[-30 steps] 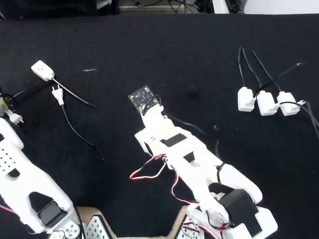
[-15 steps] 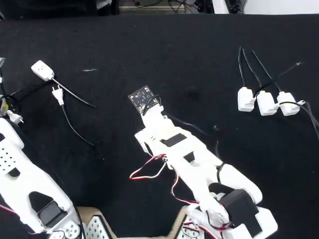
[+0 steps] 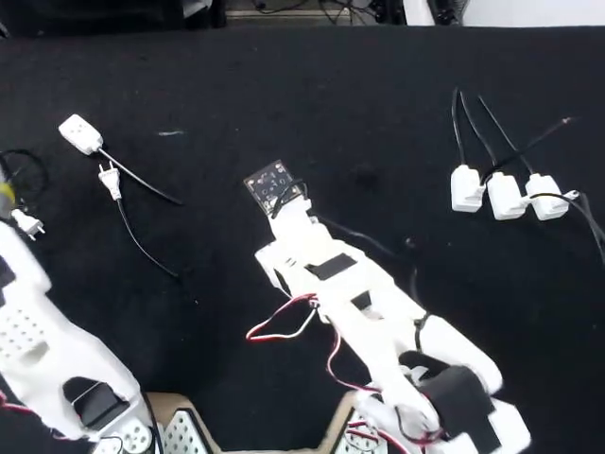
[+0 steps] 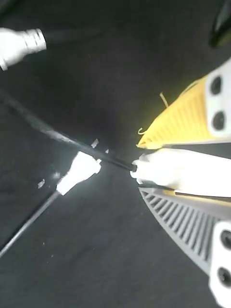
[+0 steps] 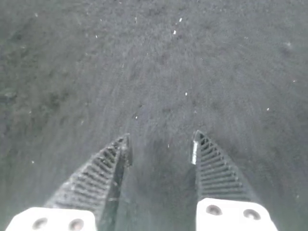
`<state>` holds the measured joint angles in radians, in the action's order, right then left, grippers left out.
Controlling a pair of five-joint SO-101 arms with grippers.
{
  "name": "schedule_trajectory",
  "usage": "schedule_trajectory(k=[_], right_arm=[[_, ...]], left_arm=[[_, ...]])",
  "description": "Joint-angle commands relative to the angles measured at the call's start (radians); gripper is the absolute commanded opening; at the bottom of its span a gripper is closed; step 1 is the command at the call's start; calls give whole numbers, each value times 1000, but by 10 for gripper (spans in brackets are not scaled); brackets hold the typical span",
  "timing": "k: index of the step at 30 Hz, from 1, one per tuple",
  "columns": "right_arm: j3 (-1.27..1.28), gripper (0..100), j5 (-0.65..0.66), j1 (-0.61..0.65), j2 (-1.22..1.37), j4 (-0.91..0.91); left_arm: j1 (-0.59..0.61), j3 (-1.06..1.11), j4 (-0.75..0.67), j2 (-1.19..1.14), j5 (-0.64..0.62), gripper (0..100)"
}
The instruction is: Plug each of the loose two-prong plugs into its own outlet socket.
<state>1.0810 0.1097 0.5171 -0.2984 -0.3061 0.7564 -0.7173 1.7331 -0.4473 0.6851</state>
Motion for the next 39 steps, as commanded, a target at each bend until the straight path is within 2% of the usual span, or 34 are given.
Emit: schedule_trajectory(k=[1, 5, 9, 12, 15, 18, 20, 23, 25, 28, 31, 34, 39], right_arm=[[-1, 194, -8, -43, -96, -48], [-1, 194, -8, -66, -113, -55], [-1, 194, -8, -68, -113, -51], [-1, 194, -8, -84, -116, -51], [-2, 194, -15, -135, -122, -55], [-4, 194, -112, -184, -122, -51], [-5, 194, -150, -206, -122, -51], [-7, 194, -155, -209, -122, -51], [-7, 194, -155, -207, -122, -51], [-7, 194, -155, -207, -122, -51], [-8, 194, -155, -207, -122, -51], [-8, 194, -155, -207, -122, -51], [-8, 194, -155, -207, -119, -49]], left_arm=[[-84, 147, 28, 247, -146, 30], [-220, 455, 25, 482, -239, 30], [-458, 754, -58, 721, -381, 30], [-633, 951, -233, 873, -528, 30], [-750, 1170, -480, 965, -704, 30], [-845, 1354, -678, 1002, -809, 30], [-909, 1434, -760, 1010, -841, 30], [-986, 1481, -793, 1013, -858, 30], [-1006, 1481, -793, 1007, -870, 34], [-981, 1486, -792, 1008, -885, 106], [-914, 1480, -792, 1016, -924, 174], [-834, 1446, -779, 1017, -927, 180], [-723, 1276, -612, 1017, -908, 182]])
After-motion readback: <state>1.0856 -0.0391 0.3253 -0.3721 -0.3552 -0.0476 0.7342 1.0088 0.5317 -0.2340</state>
